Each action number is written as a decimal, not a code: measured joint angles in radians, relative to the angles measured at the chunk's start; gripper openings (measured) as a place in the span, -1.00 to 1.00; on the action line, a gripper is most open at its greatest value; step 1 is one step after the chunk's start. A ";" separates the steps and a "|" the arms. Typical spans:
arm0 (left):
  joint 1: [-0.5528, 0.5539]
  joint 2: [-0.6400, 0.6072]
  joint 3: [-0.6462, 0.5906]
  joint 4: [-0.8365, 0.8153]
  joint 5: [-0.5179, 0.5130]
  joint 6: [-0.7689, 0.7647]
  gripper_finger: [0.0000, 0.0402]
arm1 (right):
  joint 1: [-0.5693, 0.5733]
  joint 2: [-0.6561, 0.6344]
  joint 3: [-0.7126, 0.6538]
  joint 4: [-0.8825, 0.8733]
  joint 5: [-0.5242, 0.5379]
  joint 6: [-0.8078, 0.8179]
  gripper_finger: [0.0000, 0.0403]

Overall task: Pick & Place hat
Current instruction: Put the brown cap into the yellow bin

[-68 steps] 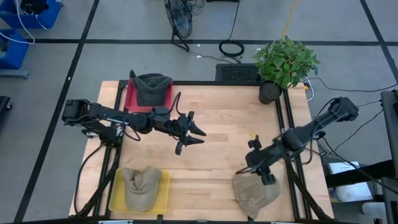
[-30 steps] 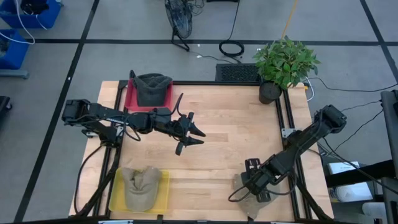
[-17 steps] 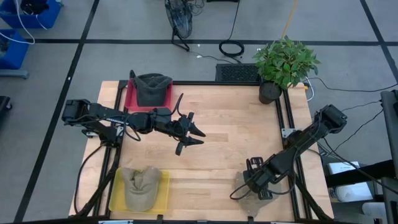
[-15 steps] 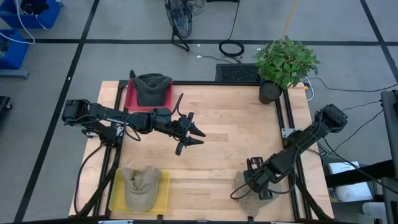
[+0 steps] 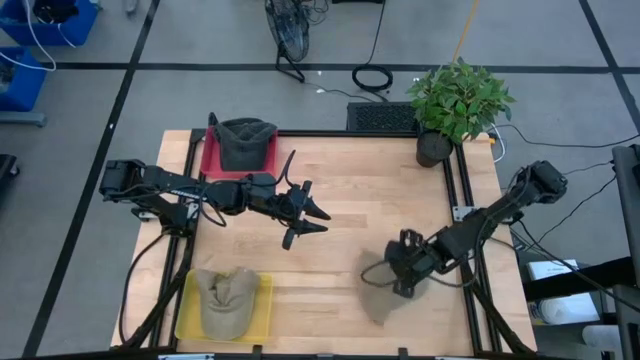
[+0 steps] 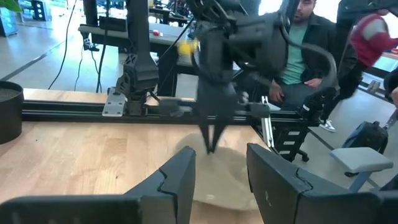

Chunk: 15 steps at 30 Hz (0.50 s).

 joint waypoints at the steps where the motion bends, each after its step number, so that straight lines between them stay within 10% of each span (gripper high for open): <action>1: 0.000 0.000 0.000 0.000 0.000 0.000 -0.27 | -0.009 -0.015 0.000 -0.001 0.056 0.019 -0.99; 8: 0.000 0.000 0.000 0.000 0.000 0.000 -0.27 | -0.105 -0.083 0.000 -0.020 0.346 0.120 -0.99; 15: 0.000 0.000 0.000 0.000 0.000 -0.003 -0.27 | -0.174 -0.087 -0.060 0.014 0.306 0.086 -0.94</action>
